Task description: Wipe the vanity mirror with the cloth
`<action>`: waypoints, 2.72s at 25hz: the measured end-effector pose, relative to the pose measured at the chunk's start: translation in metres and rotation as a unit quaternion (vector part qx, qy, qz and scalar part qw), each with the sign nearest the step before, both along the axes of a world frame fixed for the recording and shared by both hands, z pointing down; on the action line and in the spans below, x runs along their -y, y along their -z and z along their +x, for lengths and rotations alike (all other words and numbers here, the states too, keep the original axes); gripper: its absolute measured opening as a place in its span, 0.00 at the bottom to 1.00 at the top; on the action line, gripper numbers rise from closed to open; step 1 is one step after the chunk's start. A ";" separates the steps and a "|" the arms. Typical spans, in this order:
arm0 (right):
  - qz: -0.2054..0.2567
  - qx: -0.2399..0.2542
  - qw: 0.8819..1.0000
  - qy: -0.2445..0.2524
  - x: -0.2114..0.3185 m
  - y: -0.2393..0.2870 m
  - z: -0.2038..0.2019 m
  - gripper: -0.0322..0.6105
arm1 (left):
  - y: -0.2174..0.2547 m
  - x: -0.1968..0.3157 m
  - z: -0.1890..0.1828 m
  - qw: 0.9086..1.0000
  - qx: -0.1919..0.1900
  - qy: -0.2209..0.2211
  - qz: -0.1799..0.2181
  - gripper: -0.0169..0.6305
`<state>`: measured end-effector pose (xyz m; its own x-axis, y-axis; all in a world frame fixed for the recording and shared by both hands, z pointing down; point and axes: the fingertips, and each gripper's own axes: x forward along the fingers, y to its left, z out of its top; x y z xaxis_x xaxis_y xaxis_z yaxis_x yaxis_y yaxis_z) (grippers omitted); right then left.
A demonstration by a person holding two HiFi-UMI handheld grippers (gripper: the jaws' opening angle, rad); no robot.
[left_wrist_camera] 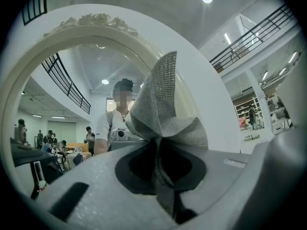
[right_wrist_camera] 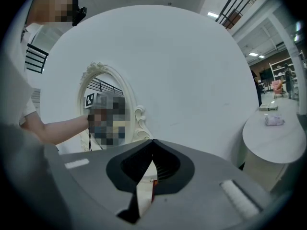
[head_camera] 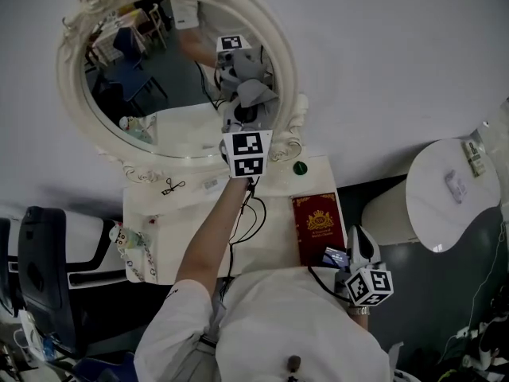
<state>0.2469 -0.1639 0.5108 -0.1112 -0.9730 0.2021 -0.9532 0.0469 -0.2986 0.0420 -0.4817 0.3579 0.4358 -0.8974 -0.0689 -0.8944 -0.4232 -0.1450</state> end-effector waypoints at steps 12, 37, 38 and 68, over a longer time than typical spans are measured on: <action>0.007 0.002 0.999 0.053 0.025 0.002 -0.076 0.06 | -0.009 -0.001 -0.127 0.998 0.006 0.056 -0.010 0.07; -0.018 -0.020 0.997 0.079 -0.013 -0.003 -0.254 0.06 | -0.033 -0.007 -0.356 0.988 0.011 0.147 -0.036 0.07; -0.019 -0.016 0.997 0.073 -0.015 -0.004 -0.248 0.06 | -0.035 -0.008 -0.360 0.987 0.008 0.156 -0.039 0.07; -0.094 -0.037 0.986 0.133 -0.020 -0.048 -0.102 0.06 | -0.103 -0.006 -0.068 0.998 -0.043 0.015 -0.036 0.07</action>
<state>0.1453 -0.1435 0.5590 -0.3352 -0.8559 0.3938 -0.9342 0.2478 -0.2566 -0.0262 -0.4760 0.4605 0.4036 -0.9141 -0.0388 -0.9148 -0.4022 -0.0377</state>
